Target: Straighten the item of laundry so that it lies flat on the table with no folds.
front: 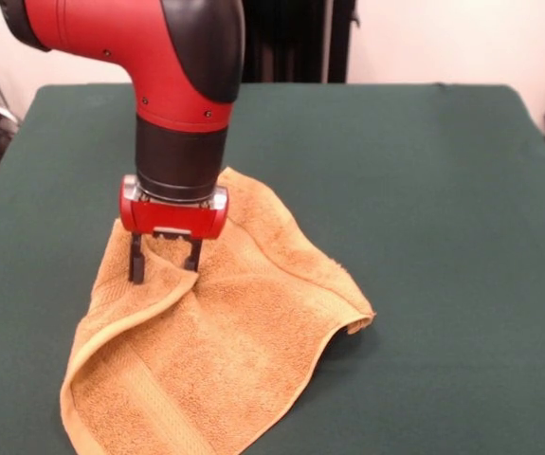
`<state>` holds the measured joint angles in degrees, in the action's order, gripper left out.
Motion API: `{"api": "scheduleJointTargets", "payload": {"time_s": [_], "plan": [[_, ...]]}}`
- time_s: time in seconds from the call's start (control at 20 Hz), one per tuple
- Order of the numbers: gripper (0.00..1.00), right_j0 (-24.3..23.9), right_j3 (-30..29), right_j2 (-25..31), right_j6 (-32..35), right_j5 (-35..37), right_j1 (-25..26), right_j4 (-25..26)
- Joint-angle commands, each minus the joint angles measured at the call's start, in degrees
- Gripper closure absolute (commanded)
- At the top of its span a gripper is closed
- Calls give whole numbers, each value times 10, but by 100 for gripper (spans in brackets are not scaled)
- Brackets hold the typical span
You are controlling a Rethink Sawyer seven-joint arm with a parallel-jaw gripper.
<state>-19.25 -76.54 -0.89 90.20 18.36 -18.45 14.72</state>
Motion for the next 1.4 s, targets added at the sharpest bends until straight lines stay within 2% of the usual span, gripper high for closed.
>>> {"api": "scheduleJointTargets", "payload": {"time_s": [0.05, 0.65, 1.0, 1.4], "plan": [[0, -12, -45, 79, 28, -18, 118, 21], [0, -79, -11, 104, -72, 22, 115, 76], [0, -119, 3, 133, -93, 52, 116, 94], [0, -131, 0, 142, -80, 61, 109, 114]]}}
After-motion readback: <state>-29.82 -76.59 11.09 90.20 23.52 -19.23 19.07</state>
